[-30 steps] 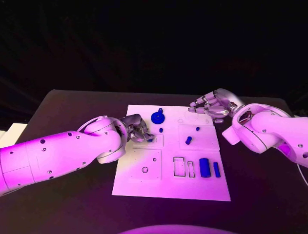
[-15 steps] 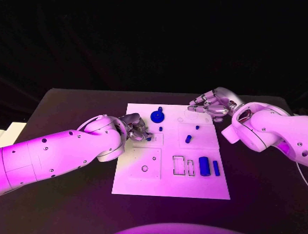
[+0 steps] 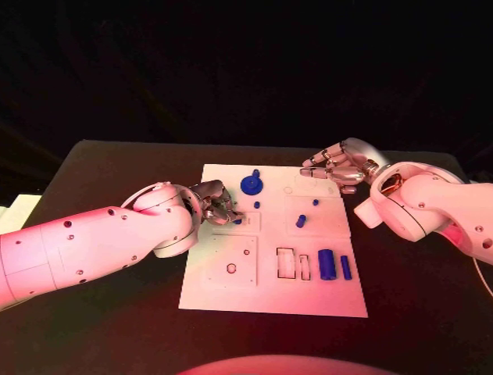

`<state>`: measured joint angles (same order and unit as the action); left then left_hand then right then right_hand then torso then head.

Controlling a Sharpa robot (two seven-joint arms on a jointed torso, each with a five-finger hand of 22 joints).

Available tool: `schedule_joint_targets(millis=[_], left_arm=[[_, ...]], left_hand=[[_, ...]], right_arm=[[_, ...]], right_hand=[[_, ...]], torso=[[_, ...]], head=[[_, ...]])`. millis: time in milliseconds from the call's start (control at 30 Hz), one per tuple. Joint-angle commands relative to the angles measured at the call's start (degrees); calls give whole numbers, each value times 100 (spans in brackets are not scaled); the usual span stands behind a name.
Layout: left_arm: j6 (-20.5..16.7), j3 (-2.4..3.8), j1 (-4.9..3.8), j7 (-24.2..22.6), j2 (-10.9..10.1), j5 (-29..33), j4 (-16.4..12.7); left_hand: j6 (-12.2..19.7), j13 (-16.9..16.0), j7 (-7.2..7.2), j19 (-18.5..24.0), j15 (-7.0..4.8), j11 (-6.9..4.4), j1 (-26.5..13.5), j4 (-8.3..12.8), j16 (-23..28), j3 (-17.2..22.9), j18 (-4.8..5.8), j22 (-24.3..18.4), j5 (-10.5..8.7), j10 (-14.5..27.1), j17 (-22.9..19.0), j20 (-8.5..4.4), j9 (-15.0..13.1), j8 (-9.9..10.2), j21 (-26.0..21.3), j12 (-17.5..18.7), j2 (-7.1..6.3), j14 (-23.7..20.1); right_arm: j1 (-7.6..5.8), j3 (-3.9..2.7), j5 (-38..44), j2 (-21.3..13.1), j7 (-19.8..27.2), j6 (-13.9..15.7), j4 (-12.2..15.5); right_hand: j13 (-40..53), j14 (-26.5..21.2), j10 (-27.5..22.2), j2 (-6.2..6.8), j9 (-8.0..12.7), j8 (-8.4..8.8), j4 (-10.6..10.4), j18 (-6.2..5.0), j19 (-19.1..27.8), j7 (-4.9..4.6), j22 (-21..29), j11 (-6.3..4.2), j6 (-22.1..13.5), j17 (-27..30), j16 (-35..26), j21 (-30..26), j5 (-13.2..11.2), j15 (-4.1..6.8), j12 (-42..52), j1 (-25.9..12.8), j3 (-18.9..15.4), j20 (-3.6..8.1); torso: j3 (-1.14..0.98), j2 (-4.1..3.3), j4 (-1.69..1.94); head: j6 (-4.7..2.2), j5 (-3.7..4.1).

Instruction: Assemble the parts on the task board

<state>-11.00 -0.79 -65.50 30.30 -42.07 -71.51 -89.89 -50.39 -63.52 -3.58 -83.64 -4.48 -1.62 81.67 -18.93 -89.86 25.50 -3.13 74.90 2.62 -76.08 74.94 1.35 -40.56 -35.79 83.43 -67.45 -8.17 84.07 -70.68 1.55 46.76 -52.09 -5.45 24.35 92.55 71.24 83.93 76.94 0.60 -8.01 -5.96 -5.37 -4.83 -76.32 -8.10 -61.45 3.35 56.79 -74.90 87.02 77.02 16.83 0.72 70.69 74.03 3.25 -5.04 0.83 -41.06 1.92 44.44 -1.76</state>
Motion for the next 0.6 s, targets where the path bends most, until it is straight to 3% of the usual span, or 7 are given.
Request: schedule_joint_targets(millis=[33, 167, 467, 600], left_arm=[[357, -14, 18, 107, -1, 33, -26], [431, -13, 18, 146, -1, 118, -15], [478, -12, 16, 244, 26, 164, 32], [480, -12, 16, 286, 49, 167, 62]], left_hand=[[-65, -1, 113, -58, -39, -5, -13, 710, -14, 742, 70, 523, 11, -38, 1506, 15, -33, -18, 27, -8, 7, 593], [-85, -22, 119, -65, -40, -6, -75, 707, -14, 777, 73, 536, 13, -54, 1506, 16, -51, -33, 33, -27, -11, 593], [-301, -241, 212, -139, -82, -71, -545, 739, -14, 831, 96, 650, 69, -215, 1506, -9, -135, -83, 96, -229, -216, 593], [-361, -284, 231, -161, -98, -90, -716, 717, -14, 760, 104, 685, 71, -246, 1506, -25, -161, -93, 116, -268, -244, 593]], right_arm=[[6, 0, 24, 1, 54, -67, 7], [6, 1, 27, -5, 54, -67, 9], [7, 1, 28, -33, 46, -58, 23], [7, 1, 28, -36, 46, -55, 25]], right_hand=[[-6, 486, -24, -7, -8, -16, -33, -80, 14, -1, 8, -16, 6, -1003, -18, -29, -24, 32, -17, -50, -11, 6], [-6, 486, -24, -7, -8, -16, -33, -80, 14, -1, 8, -16, 6, -1003, -18, -29, -24, 32, -17, -50, -11, 6], [-21, 483, -35, -17, -8, -16, -41, -83, 22, -2, 24, -16, 4, -990, -26, -37, -25, 32, -32, -52, -13, 6], [-21, 483, -35, -17, -8, -16, -41, -83, 22, -2, 24, -16, 4, -990, -26, -37, -25, 32, -32, -52, -13, 6]], torso=[[-1, -2, 1], [-6, 1, -1], [-7, 0, -7], [-10, 2, -2]], head=[[12, 10], [20, 8], [40, 1], [42, 4]])
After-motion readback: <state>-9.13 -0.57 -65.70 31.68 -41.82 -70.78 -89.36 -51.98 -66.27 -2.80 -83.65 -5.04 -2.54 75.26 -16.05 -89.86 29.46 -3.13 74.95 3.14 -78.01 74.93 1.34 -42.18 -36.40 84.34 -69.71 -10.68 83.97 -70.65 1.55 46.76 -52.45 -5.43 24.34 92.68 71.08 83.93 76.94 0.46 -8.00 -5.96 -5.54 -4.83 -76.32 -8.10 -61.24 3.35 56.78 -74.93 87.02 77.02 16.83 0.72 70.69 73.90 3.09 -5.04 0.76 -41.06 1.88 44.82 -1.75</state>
